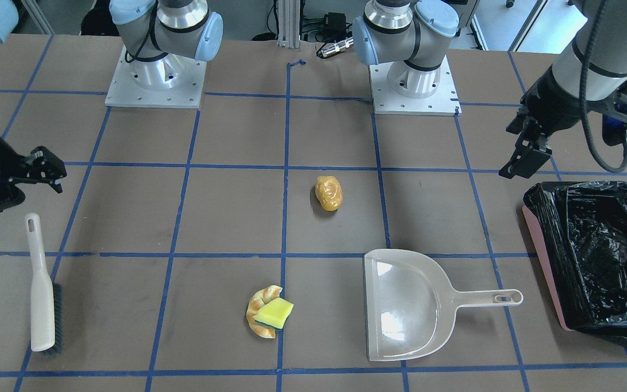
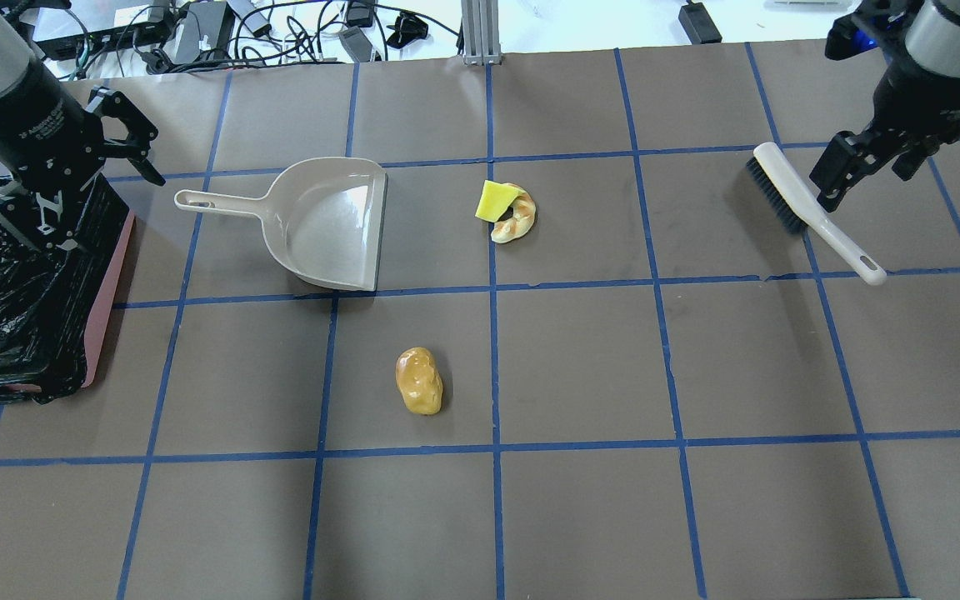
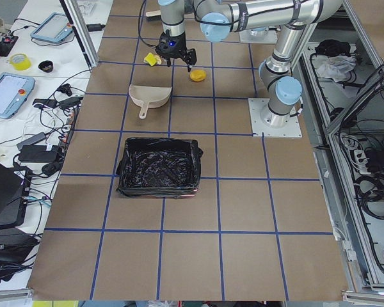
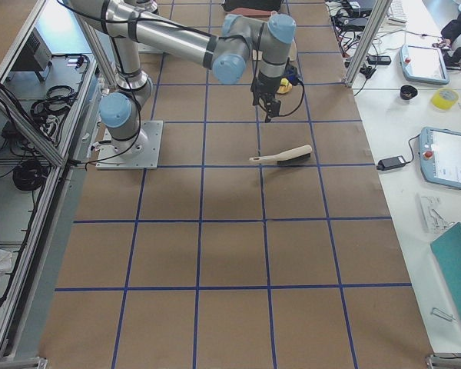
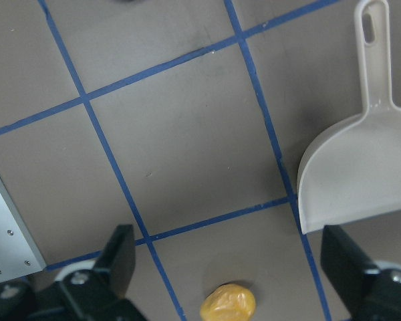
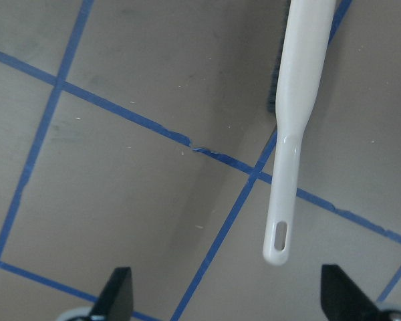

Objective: Sweep and dump trash into bin
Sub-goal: 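Grasp the dustpan handle with the left gripper while the right grasps the brush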

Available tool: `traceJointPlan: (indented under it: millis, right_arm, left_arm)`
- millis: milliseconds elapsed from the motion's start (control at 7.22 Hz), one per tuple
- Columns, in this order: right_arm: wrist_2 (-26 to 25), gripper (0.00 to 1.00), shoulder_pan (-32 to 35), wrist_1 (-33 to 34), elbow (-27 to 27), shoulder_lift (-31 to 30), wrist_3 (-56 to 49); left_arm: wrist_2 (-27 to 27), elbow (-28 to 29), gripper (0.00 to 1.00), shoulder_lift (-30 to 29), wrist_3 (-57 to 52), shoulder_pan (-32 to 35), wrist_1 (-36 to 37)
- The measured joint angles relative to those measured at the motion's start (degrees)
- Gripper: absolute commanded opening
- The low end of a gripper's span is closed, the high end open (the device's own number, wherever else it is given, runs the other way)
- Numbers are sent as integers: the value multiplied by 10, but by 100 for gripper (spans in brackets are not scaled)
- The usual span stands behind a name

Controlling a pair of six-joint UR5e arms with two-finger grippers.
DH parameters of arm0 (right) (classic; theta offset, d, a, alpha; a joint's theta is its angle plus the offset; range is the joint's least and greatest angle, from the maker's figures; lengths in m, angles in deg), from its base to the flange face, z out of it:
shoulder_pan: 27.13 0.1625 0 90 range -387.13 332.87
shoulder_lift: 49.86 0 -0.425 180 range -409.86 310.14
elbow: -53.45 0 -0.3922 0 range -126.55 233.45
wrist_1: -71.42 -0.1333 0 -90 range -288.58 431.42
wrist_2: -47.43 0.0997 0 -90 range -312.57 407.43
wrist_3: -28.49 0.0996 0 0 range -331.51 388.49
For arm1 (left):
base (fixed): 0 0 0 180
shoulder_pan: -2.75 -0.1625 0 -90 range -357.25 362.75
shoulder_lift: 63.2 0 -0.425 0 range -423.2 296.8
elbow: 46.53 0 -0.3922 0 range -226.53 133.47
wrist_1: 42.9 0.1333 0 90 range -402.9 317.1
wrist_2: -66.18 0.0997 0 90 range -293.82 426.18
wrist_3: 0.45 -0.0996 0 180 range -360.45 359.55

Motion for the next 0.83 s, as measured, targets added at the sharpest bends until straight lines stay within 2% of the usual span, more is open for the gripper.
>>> traceJointPlan:
  millis: [277, 554, 692, 831]
  right_arm:
    - [1, 100, -45, 62, -4, 68, -49]
    - [6, 97, -68, 74, -23, 97, -58]
    - [7, 92, -71, 78, -40, 99, -56]
    - [7, 82, -72, 80, -51, 99, -54]
  left_arm:
    - [1, 0, 100, -56, 58, -10, 87]
    - [-30, 0, 100, -118, 98, -10, 168]
    - [-41, 0, 100, -150, 105, -10, 205]
    - [-44, 0, 100, -178, 109, -10, 241]
